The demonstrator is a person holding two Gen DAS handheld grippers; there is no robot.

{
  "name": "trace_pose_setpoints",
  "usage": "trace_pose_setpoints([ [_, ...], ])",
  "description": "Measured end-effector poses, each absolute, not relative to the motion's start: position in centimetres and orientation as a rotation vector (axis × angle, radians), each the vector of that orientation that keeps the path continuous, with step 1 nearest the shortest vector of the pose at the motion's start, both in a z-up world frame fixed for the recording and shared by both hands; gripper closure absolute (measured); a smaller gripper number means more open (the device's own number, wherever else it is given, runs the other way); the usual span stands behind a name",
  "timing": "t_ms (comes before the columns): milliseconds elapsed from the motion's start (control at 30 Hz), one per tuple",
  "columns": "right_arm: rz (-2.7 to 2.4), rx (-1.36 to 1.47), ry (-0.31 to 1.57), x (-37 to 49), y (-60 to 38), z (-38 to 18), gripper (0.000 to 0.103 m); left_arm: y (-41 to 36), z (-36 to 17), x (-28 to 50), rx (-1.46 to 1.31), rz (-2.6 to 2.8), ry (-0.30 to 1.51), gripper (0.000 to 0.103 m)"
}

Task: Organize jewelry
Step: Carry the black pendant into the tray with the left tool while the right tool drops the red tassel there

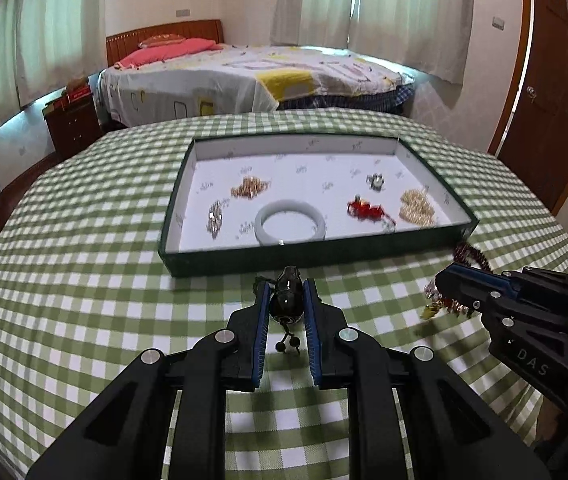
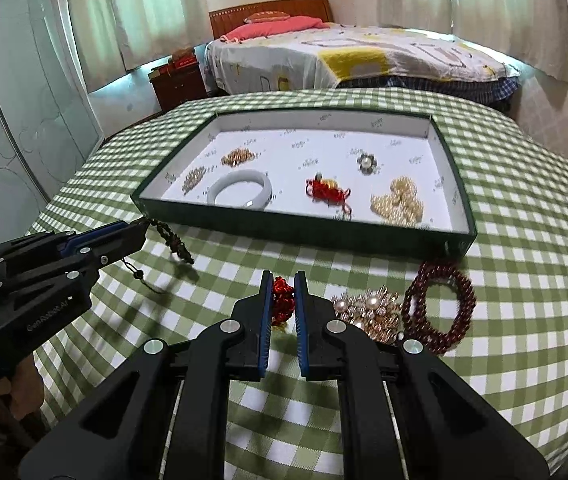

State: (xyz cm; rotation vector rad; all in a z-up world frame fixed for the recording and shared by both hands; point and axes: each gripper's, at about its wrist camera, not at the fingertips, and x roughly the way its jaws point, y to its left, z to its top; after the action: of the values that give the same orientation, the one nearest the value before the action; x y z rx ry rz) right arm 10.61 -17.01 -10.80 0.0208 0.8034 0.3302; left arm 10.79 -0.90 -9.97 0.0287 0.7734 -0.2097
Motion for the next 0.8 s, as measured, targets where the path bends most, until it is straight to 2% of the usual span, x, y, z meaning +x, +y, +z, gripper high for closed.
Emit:
trace_pose_setpoints([
  [500,0.266,-0.02,0.614,15.6,-18.9,-4.1,0.092,-1.6,-3.9,15.9,0.005,-0.235,0.589,0.085],
  [667,0.242,-0.051,0.595,18.5,-19.5,-3.8,0.092,-3.2,-3.0,18.9,0.001,-0.238,0.553,0.085],
  [800,0.222,-0.061,0.627,21.0,-20.3,-5.5,0.092,-4.6,-4.3,21.7,0.023,-0.225,0.57,0.085],
])
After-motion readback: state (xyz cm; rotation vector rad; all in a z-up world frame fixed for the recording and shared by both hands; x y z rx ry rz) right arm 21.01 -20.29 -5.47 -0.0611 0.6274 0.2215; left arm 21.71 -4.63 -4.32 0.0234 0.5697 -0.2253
